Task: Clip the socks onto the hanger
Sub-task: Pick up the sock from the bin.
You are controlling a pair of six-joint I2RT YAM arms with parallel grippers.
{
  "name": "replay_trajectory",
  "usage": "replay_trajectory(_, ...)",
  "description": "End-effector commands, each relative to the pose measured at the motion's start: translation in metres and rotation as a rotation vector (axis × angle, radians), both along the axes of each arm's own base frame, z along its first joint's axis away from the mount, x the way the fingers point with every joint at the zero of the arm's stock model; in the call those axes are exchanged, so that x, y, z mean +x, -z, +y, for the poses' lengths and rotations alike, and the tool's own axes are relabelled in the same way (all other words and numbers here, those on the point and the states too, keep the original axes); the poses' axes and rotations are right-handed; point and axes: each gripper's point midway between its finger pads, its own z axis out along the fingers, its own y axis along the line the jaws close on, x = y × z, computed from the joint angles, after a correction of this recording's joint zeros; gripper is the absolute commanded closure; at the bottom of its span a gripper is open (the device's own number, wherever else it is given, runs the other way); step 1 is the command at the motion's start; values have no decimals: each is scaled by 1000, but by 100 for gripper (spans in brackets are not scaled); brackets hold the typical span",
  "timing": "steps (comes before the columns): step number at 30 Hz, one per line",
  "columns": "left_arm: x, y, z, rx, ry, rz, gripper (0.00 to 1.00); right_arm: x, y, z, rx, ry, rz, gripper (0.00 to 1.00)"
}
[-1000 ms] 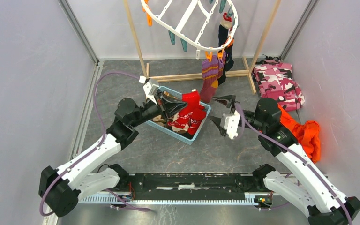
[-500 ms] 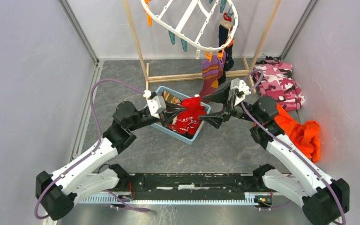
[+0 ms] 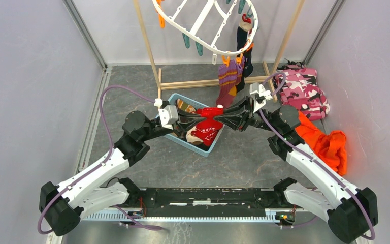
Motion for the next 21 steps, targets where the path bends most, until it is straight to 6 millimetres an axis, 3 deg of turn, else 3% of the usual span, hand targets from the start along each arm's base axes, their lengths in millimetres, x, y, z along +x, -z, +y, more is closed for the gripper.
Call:
replay_trajectory(1, -6, -16, -2, -61, 29, -4, 98, -8, -20, -2, 36, -19, -100, 82)
replay_trajectory(3, -6, -14, -2, -64, 27, 23, 96, -8, -18, -3, 27, -16, -117, 94)
replay_trajectory(5, -4, -10, -1, -69, 18, 63, 83, -8, -16, -4, 15, -13, -144, 100)
replay_trajectory(6, -4, -8, 0, -72, 12, 95, 70, -8, -13, -5, -7, -10, -181, 100)
replay_trajectory(10, -11, 3, 4, -57, 20, 157, 35, 0, 5, -10, -125, 21, -334, 100)
replay_trajectory(15, -21, 3, 12, -115, 31, 163, 30, -7, 18, -11, -170, -18, -453, 100)
replay_trajectory(21, -15, -1, 9, -150, 26, 192, 33, -12, 19, -9, -190, -67, -547, 100)
